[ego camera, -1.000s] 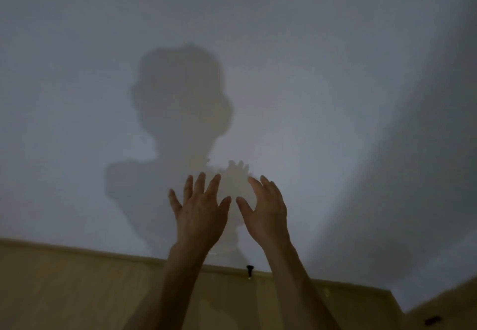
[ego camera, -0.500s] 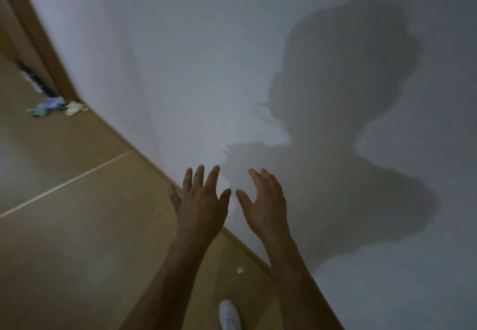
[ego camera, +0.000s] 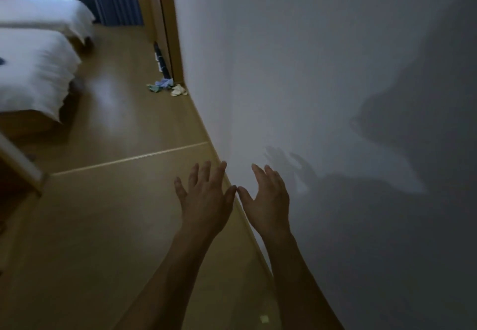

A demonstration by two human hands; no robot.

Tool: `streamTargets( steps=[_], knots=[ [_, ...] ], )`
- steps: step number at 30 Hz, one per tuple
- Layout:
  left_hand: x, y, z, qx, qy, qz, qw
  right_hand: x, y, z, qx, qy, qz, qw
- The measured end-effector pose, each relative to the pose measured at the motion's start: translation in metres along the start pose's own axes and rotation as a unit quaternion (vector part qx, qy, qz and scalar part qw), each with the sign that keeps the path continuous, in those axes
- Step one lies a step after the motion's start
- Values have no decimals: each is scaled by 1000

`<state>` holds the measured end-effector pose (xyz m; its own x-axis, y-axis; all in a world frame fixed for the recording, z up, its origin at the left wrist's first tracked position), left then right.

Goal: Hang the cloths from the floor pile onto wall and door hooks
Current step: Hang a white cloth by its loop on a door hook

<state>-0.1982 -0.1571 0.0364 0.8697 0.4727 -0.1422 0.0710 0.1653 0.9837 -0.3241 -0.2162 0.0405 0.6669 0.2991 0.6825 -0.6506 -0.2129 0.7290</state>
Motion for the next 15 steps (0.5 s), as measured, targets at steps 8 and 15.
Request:
streamTargets(
  steps=[8, 15],
  knots=[
    [46, -13, 72, 5, 77, 8, 997, 21, -57, 85, 62, 33, 7, 998],
    [93, -24, 165, -1, 85, 20, 996, 58, -109, 176, 70, 46, 9, 996]
  ],
)
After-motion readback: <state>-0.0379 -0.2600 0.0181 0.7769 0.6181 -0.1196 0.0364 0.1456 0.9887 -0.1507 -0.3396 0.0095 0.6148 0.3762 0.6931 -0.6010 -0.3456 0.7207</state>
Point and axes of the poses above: each hand's wrist, its own z-axis towards the middle knuckle, its own y-axis out of the back of the hand, x = y × z, the point moved 7 cm from there along z, towards the middle knuckle, and after that the axes turned 13 degrees about z, right-handed, at the moved point
